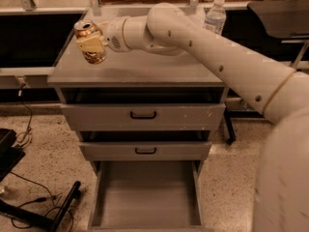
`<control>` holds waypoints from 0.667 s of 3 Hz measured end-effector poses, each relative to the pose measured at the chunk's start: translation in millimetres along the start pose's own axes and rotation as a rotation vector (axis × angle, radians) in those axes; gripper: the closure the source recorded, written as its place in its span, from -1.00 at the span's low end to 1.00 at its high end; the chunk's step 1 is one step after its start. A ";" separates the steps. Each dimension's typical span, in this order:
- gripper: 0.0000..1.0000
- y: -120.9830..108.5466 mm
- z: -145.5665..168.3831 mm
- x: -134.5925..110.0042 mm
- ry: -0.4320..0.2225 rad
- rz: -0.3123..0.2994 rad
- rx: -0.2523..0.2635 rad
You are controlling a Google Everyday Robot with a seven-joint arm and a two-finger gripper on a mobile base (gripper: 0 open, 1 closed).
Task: Place orange can into bottom drawer
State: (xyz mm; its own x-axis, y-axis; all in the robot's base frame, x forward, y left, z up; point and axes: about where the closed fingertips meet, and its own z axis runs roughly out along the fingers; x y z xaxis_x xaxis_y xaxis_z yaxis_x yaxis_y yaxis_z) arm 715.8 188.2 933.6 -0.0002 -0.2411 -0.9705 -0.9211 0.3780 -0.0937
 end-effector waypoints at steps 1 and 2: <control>1.00 26.3 -63.1 -13.0 0.083 -0.028 0.076; 1.00 59.8 -113.3 -23.4 0.121 -0.051 0.141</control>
Offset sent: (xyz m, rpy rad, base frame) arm -0.1845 -0.1670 0.0178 -0.1921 -0.0144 -0.3211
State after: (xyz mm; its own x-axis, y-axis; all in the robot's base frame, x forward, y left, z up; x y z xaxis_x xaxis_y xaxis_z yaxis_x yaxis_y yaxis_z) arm 616.7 115.1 976.0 -0.0100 -0.3656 -0.9307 -0.8574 0.4822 -0.1802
